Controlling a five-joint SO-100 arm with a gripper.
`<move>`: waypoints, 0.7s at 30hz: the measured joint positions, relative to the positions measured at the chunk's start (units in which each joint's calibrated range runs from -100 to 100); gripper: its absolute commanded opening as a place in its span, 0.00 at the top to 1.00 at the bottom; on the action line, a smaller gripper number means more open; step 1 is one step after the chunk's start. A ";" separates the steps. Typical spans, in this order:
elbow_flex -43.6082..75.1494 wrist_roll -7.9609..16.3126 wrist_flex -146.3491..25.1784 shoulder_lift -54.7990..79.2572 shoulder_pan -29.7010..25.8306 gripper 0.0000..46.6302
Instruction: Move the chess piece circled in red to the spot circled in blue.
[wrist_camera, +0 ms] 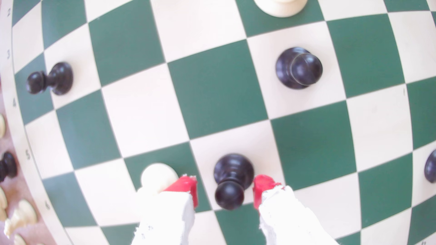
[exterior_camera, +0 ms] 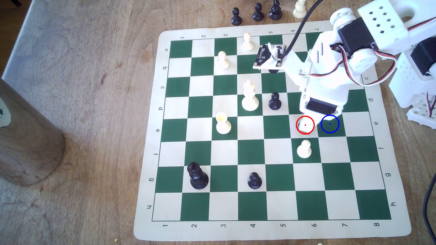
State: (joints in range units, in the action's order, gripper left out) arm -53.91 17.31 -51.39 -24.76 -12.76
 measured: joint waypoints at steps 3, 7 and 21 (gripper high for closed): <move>0.00 0.24 0.88 0.50 -0.07 0.72; -0.09 0.24 1.12 1.68 -0.07 0.77; -0.54 0.24 1.59 1.68 -0.88 0.99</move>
State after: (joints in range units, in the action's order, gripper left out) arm -54.45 17.56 -49.80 -23.08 -13.64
